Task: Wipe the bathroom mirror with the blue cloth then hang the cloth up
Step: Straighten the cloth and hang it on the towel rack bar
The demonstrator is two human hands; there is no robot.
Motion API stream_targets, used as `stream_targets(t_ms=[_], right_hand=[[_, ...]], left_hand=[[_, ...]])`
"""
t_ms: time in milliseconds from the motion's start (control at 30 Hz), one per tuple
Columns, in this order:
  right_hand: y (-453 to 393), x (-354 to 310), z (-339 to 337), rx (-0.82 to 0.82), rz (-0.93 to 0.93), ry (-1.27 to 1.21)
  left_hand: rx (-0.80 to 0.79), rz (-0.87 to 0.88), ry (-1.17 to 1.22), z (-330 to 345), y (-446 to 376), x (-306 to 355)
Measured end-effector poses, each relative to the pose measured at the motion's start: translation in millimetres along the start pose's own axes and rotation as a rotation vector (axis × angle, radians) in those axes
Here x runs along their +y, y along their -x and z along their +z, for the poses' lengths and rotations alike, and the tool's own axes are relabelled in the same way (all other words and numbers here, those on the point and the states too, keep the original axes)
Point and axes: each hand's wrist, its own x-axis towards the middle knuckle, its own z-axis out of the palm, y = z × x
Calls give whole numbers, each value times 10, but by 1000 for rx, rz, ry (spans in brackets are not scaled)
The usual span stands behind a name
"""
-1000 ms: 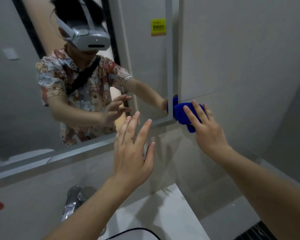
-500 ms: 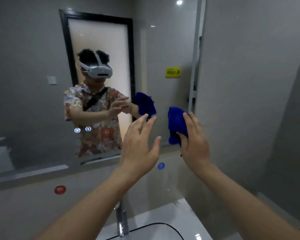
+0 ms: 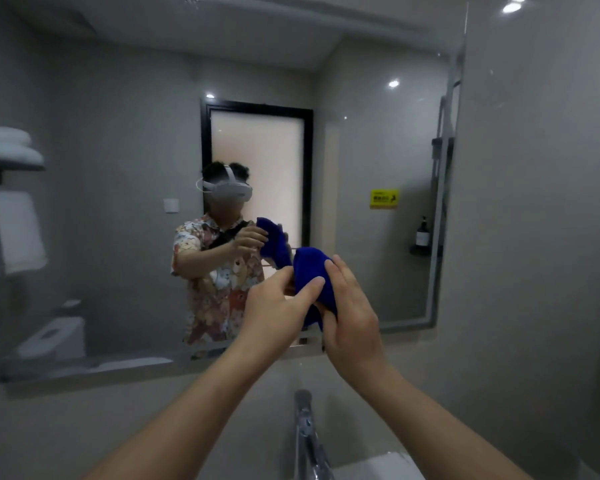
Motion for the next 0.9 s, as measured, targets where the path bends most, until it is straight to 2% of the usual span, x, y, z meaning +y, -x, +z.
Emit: stream_targets(t_ms=[233, 467, 667, 900], right_hand=[[120, -677, 409, -42, -22, -260], [290, -1101, 836, -142, 40, -410], [295, -1226, 1035, -197, 59, -470], [405, -1203, 978, -196, 77, -495]], left_hand=[[72, -43, -12, -682, 234, 4], [156, -112, -106, -1190, 458, -78], [269, -181, -241, -1322, 520, -54], [402, -301, -234, -1252, 523, -39]])
